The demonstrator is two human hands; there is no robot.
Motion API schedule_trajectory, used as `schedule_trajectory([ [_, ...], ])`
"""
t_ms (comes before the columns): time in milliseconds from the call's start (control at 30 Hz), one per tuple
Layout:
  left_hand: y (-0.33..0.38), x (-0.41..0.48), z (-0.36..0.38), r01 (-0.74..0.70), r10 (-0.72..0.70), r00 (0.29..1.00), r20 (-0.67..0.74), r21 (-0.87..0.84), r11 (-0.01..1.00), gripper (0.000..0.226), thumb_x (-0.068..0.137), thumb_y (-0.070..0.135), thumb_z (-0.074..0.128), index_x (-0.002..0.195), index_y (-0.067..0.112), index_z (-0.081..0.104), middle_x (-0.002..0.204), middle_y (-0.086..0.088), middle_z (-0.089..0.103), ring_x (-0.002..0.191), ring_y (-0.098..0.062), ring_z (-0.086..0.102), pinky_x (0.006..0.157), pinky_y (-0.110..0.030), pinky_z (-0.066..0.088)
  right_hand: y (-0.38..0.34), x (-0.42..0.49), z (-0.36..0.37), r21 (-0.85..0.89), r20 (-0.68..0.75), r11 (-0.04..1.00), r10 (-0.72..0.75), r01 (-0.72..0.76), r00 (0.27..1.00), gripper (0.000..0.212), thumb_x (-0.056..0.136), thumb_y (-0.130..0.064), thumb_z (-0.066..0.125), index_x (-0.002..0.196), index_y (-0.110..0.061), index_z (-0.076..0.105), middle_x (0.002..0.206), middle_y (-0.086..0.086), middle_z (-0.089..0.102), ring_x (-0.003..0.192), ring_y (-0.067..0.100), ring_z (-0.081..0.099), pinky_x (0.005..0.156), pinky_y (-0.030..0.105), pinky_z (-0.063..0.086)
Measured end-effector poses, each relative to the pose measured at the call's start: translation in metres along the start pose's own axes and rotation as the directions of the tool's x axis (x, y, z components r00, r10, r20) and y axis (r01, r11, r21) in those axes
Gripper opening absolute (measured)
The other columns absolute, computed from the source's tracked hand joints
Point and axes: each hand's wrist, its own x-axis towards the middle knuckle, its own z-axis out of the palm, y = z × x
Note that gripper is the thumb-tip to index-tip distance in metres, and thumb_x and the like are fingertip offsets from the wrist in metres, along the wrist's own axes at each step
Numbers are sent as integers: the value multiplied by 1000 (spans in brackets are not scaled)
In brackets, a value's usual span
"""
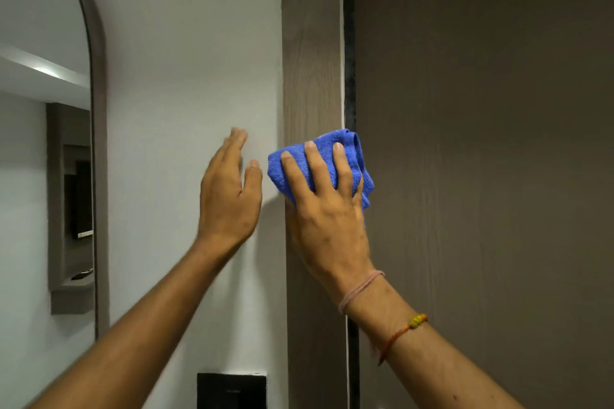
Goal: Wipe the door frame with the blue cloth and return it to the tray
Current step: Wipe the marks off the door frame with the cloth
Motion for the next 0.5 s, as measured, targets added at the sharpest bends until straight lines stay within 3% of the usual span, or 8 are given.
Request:
schedule_trajectory([
  [67, 21, -20, -1, 101, -115, 991, -72, -172, 980, 36, 93, 20, 48, 129, 15, 50, 136, -5, 52, 120, -12, 50, 98, -16, 41, -1, -5, -10, 195, 14, 977, 90, -91, 996, 52, 86, -22, 60, 136, -14, 47, 144, 16, 45, 137, 44, 31, 104, 63, 36],
  [133, 40, -38, -3, 182, -179, 983, 38, -318, 930, 29, 90, 29, 53, 116, 19, 59, 122, -3, 60, 99, -1, 58, 79, -3, 43, -1, -12, -20, 370, 34, 913, 173, -173, 984, 52, 90, -23, 49, 139, -11, 41, 146, 15, 42, 139, 40, 26, 116, 54, 25],
  [233, 67, -64, -6, 332, -138, 910, 391, -486, 808, 32, 82, 45, 59, 103, 23, 66, 101, -3, 72, 90, -9, 67, 80, -19, 54, 0, -30, -40, 493, -22, 851, 221, -182, 975, 50, 93, -17, 49, 139, -2, 37, 143, 16, 42, 137, 36, 31, 117, 42, 20],
  [333, 88, -88, -2, 369, -53, 854, 517, -531, 762, 27, 77, 41, 62, 98, 24, 67, 90, 2, 75, 82, -9, 70, 73, -20, 56, 8, -64, -60, 480, -63, 862, 221, -165, 973, 66, 88, -13, 57, 142, 5, 25, 147, 20, 35, 139, 36, 28, 113, 48, 26],
  [433, 100, -113, 14, 378, 57, 788, 613, -555, 741, 25, 77, 31, 61, 99, 20, 67, 88, 1, 76, 80, -13, 72, 72, -29, 58, 33, -110, -90, 514, 65, 825, 236, -235, 970, 94, 77, -35, 56, 147, -15, -5, 155, 11, 11, 146, 19, 12, 118, 44, 24],
  [500, 113, -139, 37, 427, 138, 667, 732, -527, 735, 17, 82, 25, 62, 97, 17, 66, 89, -5, 76, 82, -20, 71, 76, -42, 59, 59, -146, -122, 590, 222, 662, 419, -463, 881, 97, 71, -46, 57, 141, -38, -11, 155, -4, 1, 145, 2, 3, 118, 35, 22],
])
